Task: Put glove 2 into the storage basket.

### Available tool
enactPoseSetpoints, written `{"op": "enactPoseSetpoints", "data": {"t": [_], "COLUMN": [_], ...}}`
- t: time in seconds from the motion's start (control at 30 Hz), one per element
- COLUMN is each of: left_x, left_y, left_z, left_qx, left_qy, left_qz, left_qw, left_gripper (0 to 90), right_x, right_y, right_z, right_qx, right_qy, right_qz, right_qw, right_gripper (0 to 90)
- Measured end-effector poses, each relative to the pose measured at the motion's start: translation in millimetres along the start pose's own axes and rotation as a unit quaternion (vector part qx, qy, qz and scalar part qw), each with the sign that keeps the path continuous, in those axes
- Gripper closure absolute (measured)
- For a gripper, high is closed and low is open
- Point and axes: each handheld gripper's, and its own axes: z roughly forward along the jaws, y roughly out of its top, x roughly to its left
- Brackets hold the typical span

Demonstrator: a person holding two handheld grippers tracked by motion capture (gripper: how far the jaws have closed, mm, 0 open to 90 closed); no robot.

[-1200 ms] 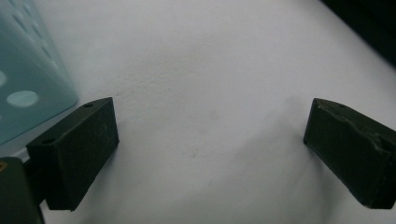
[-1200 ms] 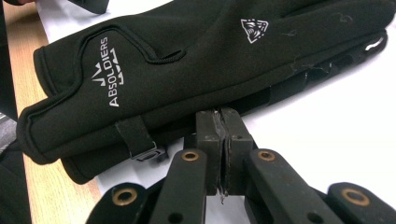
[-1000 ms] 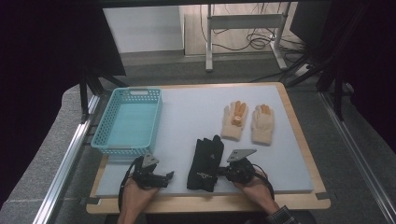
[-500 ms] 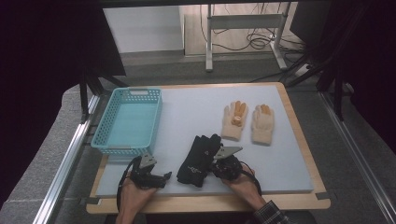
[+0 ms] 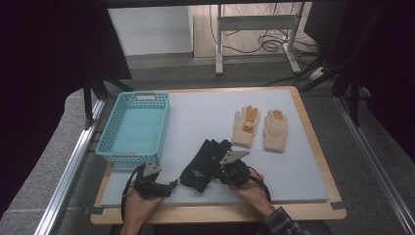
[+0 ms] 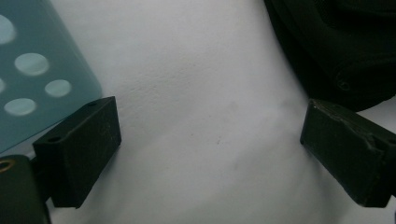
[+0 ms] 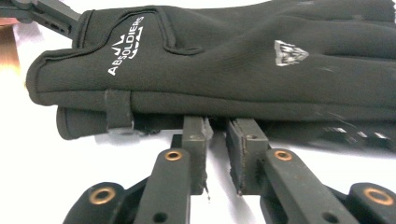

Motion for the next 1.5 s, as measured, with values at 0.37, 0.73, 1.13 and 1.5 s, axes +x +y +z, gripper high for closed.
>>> {"op": "enactPoseSetpoints", "data": {"t": [0.37, 0.73, 1.13, 1.5], "left_x": [0.6, 0.3, -2.5, -13.9], "left_y": [0.1, 0.6, 5.3, 25.7], "left_z": [0.4, 0.7, -3.9, -14.6], "left_qx": [0.002, 0.003, 0.007, -0.002], "left_qy": [-0.002, -0.001, -0.017, -0.062], "left_qz": [-0.002, -0.004, -0.007, -0.021], "left_qw": [1.0000, 1.0000, 0.9998, 0.9979], "left_gripper": [5.0, 4.7, 6.6, 5.3], "right_x": [-32.0, -67.7, -72.7, -72.8], "right_y": [-26.5, -60.1, -68.7, -69.0], "right_z": [-53.3, -82.1, -78.8, -78.7], "right_qx": [-0.017, -0.006, 0.004, 0.003], "right_qy": [-0.079, -0.136, -0.144, -0.144], "right_qz": [0.023, 0.072, 0.072, 0.072], "right_qw": [0.9964, 0.9881, 0.9870, 0.9870], "right_gripper": [48.8, 24.1, 19.5, 19.5]}}
